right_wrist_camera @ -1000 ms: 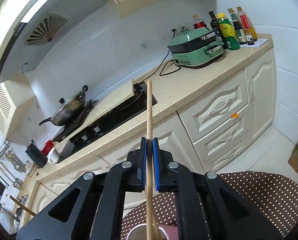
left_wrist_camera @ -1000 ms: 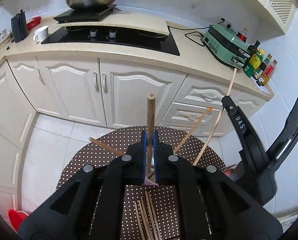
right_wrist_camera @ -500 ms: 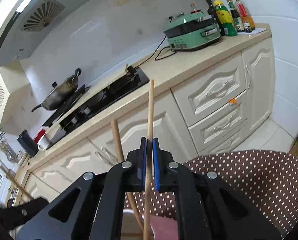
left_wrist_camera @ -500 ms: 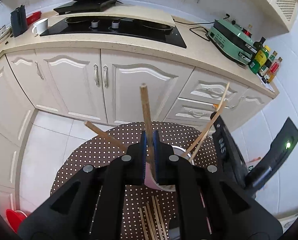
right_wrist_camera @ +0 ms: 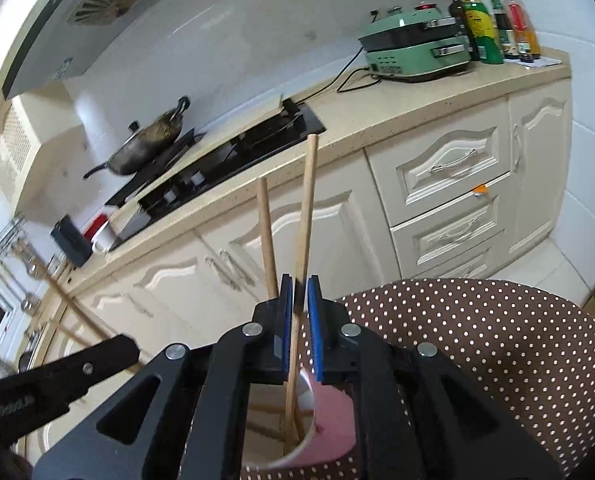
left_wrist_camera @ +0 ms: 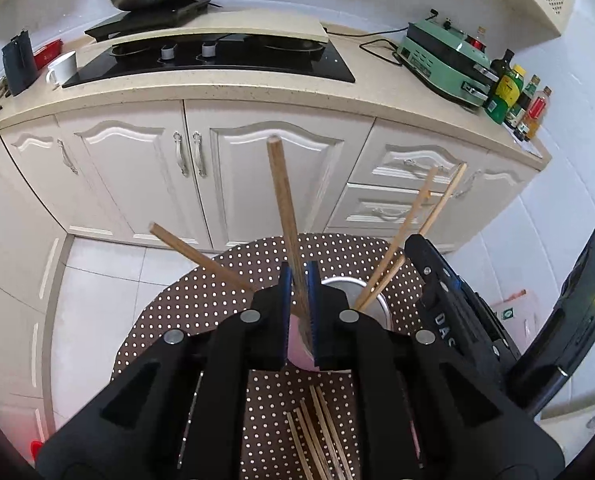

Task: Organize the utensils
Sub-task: 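Lower both chopsticks into the pink cup and open both grippers, then withdraw both open grippers and lower them toward the chopstick pile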

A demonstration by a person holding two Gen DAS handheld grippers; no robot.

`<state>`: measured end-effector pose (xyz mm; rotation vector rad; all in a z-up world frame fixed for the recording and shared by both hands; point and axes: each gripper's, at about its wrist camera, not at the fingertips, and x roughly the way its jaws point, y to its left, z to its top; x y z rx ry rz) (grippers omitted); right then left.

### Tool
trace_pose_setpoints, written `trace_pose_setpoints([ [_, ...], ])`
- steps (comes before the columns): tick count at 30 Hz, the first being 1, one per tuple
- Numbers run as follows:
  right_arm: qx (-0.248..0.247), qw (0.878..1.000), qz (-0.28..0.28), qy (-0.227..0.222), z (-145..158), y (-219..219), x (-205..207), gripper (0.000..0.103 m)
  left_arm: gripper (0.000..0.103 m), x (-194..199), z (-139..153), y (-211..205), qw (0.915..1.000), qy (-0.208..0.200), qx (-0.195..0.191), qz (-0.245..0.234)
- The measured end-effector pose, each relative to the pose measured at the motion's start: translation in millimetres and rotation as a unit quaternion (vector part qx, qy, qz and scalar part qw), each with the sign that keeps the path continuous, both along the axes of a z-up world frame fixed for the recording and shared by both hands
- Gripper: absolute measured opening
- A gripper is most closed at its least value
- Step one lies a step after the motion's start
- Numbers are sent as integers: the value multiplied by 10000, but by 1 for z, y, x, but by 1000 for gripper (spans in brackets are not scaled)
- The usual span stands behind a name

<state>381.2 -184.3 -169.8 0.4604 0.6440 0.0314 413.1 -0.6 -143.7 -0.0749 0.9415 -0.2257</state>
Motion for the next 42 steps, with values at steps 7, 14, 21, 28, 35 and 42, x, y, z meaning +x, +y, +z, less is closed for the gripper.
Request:
trace_pose_setpoints([
  [7,-171,9990,323,242,7,-5,-13,29,15,-16,1,-3,10000,-3,31,78],
  [14,-117,9987,400,300,20,-16,-26,47,52,-36,14,-1,9992,-340,117,179],
  [21,-199,9982,504,268,37,-19,-41,54,52,-50,22,1,9987,-358,170,312],
  [28,-309,9976,549,281,51,-22,-60,59,52,-68,30,7,9979,-384,220,469],
  [35,-355,9968,668,267,66,-25,-80,64,52,-90,38,14,9970,-393,293,600],
  [42,-365,9952,819,404,66,-22,-100,71,52,-115,40,20,9966,-325,340,680],
])
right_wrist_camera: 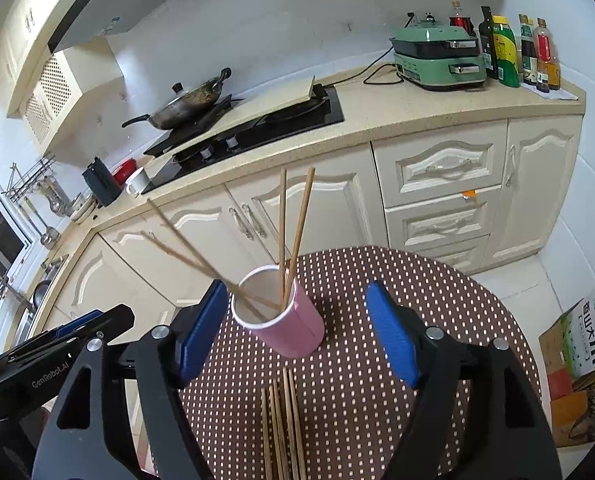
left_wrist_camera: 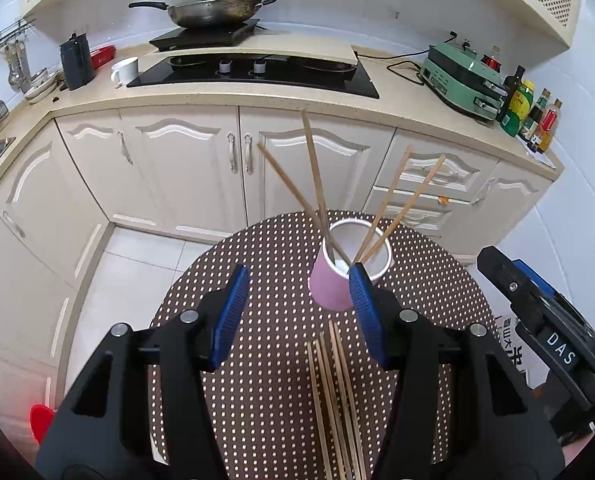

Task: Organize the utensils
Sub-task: 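Withdraw both open grippers and lower them toward the chopstick pile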

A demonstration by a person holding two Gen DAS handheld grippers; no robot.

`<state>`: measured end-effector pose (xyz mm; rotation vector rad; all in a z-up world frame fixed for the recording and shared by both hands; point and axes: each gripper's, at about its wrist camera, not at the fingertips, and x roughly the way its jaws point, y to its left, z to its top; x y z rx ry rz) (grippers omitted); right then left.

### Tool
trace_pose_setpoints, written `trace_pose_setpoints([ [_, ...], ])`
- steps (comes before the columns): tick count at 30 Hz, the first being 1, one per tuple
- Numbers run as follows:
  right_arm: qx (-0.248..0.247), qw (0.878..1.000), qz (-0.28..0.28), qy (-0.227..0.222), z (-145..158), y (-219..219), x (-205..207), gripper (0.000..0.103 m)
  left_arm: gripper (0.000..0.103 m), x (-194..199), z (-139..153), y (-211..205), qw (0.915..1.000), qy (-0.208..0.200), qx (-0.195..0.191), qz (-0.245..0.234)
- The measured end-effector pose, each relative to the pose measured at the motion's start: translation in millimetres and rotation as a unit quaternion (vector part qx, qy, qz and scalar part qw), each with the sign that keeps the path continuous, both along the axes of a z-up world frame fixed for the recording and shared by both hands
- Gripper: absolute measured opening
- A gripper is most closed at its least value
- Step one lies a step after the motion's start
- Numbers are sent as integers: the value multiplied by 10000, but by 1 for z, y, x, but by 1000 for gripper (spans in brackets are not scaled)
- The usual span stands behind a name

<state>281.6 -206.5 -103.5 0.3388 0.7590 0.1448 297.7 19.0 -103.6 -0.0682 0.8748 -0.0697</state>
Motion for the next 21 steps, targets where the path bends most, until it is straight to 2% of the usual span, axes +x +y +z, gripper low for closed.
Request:
trace_pose_setpoints([
  [10,-160,9986,108,490,-26,6,-26,77,54,-28,-26,4,9993,345,97,77],
  [13,-282,9973,126,660,-38,8,-31,80,55,-35,-40,6,9983,571,74,100],
  [21,-517,9934,-87,1016,-74,9,-42,88,61,-52,-73,12,9950,989,35,115],
])
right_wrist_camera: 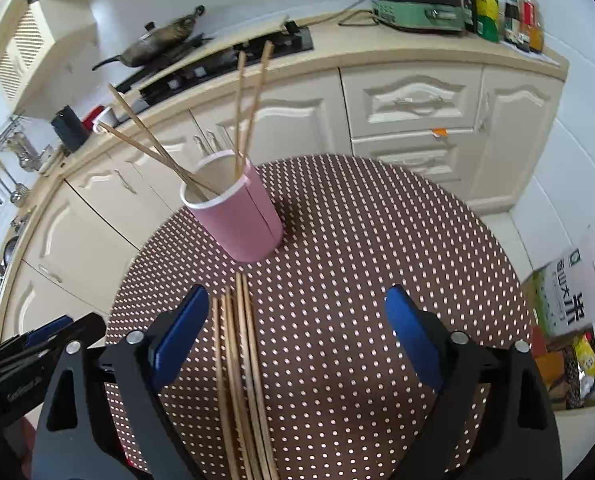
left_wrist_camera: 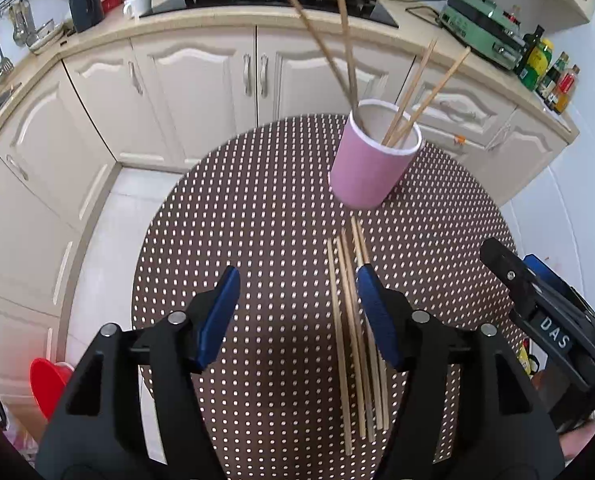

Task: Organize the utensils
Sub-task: 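Withdraw both open grippers and lower them toward the chopstick pile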

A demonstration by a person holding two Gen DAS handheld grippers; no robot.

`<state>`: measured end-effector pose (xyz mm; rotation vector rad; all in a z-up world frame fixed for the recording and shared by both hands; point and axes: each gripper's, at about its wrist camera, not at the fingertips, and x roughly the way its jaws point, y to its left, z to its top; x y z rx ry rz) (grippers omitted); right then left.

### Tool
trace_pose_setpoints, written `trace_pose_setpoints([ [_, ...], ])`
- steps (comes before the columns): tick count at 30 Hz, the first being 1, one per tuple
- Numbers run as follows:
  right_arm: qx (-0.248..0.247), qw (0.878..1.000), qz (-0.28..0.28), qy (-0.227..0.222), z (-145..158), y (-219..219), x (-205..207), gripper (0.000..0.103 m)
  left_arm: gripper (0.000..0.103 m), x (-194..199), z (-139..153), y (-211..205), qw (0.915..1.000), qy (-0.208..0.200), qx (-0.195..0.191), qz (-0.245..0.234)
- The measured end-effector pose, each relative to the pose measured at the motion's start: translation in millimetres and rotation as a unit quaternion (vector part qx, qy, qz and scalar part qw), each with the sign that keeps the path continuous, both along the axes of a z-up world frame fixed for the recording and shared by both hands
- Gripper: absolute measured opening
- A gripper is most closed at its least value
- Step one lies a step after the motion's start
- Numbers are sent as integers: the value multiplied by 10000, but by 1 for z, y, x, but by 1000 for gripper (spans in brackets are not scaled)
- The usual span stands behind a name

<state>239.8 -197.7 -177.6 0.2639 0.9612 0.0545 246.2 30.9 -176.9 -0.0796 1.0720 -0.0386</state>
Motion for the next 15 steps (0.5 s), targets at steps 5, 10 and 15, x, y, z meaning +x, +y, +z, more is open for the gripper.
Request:
trace_pose_setpoints([
  [5,-128,9995,154,238,-22,4,-2,93,69,-4,-24,3,9995,262,165,5],
  [10,-216,9978,362,513,-45,11,-1,94,69,-6,-52,5,9974,706,107,98],
  [15,-194,9952,520,807,-66,19,1,94,69,-6,-78,7,9940,1064,166,172],
])
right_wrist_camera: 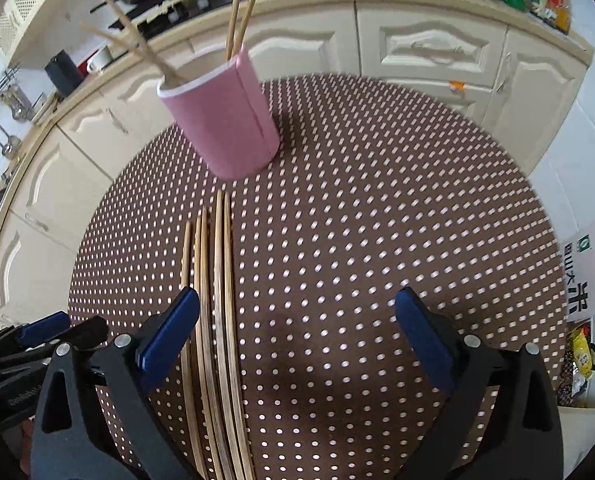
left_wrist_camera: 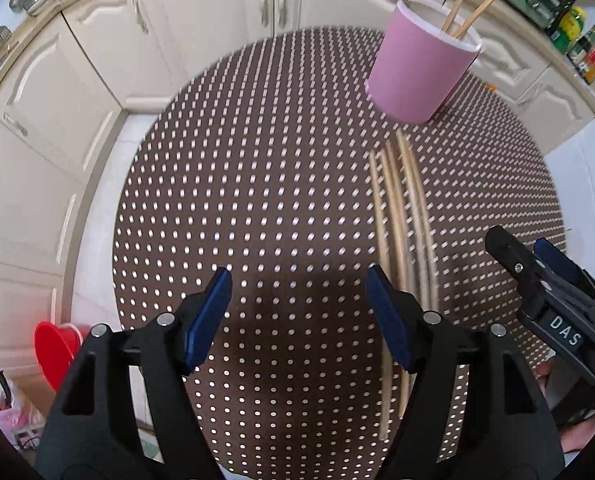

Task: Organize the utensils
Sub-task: 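Withdraw both open grippers and lower them toward the chopstick pile, then grasp one wooden chopstick with the left gripper while the right gripper grasps another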

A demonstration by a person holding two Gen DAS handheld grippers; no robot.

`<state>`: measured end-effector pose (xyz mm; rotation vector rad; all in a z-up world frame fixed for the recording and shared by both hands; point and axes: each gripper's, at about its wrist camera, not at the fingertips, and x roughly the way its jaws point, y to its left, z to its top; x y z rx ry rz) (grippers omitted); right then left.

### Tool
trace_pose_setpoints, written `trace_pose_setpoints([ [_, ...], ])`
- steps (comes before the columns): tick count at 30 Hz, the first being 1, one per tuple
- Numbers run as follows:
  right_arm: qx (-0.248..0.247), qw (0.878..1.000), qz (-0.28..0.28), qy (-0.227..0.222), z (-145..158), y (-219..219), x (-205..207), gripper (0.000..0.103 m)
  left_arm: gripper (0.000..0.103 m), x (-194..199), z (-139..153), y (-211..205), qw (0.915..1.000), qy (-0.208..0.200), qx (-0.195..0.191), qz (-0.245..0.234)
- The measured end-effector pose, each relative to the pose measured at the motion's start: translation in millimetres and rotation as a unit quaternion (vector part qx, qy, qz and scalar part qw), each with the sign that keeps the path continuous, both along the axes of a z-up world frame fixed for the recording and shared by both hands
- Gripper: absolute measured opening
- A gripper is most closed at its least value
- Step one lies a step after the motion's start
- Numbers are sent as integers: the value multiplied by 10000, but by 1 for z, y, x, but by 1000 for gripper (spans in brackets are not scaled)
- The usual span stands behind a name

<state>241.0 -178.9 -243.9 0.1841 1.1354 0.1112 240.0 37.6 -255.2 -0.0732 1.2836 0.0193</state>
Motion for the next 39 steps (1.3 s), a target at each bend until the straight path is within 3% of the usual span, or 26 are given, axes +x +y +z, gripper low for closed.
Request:
trace_pose_setpoints([
  [8,-248,9991,212,289,-24,14,7,94,69,-2,-26,-4,9995,289,59,-87],
  [23,-1003,9937,336,375,-42,47,30,94,73,11,-47,2,9969,607,-464,-198],
  [25,-980,9941,358,292,-39,52,32,85,75,16,-48,4,9961,673,-547,-184],
  [27,-952,9946,349,227,-36,55,34,65,75,24,-48,6,9951,659,-720,-124],
  [29,-913,9950,323,227,-34,55,37,55,75,33,-44,13,9943,580,-897,-65],
  [33,-640,9977,86,190,-31,39,40,23,75,49,-43,11,9947,599,-828,-129],
  [36,-209,9994,-79,271,-32,18,42,10,75,62,-45,-2,9949,584,-802,-195],
  [39,308,9984,-285,374,-31,0,44,7,75,72,-49,-11,9947,656,-734,-287],
])
